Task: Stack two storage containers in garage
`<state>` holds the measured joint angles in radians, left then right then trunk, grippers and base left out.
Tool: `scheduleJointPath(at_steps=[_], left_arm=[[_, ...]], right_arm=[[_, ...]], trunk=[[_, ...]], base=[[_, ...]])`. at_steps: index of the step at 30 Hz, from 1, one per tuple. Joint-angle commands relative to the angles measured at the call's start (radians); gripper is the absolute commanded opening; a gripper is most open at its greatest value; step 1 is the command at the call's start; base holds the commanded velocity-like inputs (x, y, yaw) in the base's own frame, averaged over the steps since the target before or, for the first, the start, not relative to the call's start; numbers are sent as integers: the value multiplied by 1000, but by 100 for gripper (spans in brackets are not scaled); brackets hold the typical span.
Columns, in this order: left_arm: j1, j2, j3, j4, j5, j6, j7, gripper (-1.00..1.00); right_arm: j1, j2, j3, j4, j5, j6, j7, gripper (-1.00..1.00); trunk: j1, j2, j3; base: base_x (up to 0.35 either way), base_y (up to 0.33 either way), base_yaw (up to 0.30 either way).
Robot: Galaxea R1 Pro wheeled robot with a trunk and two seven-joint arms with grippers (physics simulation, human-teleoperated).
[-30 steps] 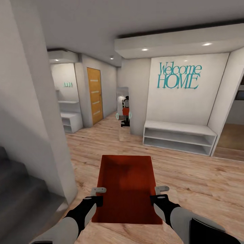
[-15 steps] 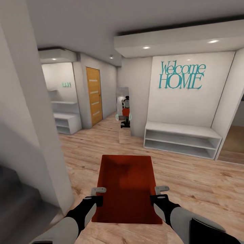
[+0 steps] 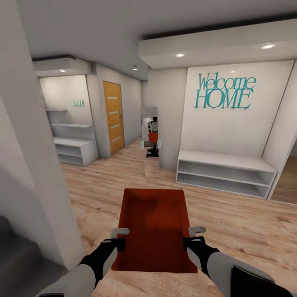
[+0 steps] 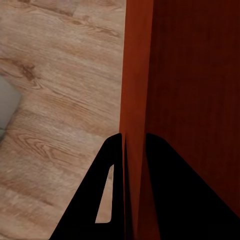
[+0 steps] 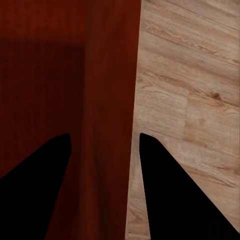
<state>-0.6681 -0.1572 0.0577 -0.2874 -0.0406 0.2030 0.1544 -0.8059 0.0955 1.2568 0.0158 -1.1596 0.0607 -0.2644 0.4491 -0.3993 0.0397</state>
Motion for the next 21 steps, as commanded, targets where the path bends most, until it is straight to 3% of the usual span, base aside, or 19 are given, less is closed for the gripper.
scheduleJointPath(at_steps=[1, 21], left_arm=[[1, 8, -2, 9, -6, 6, 2, -100], [1, 8, -2, 10, -5, 5, 2, -100]], right_arm=[[-1, -6, -27, 1, 5, -19, 0, -100], [-1, -6, -27, 1, 5, -19, 0, -100]], trunk=[[1, -1, 0], [1, -1, 0]], base=[[322, 0, 0], [323, 0, 0]])
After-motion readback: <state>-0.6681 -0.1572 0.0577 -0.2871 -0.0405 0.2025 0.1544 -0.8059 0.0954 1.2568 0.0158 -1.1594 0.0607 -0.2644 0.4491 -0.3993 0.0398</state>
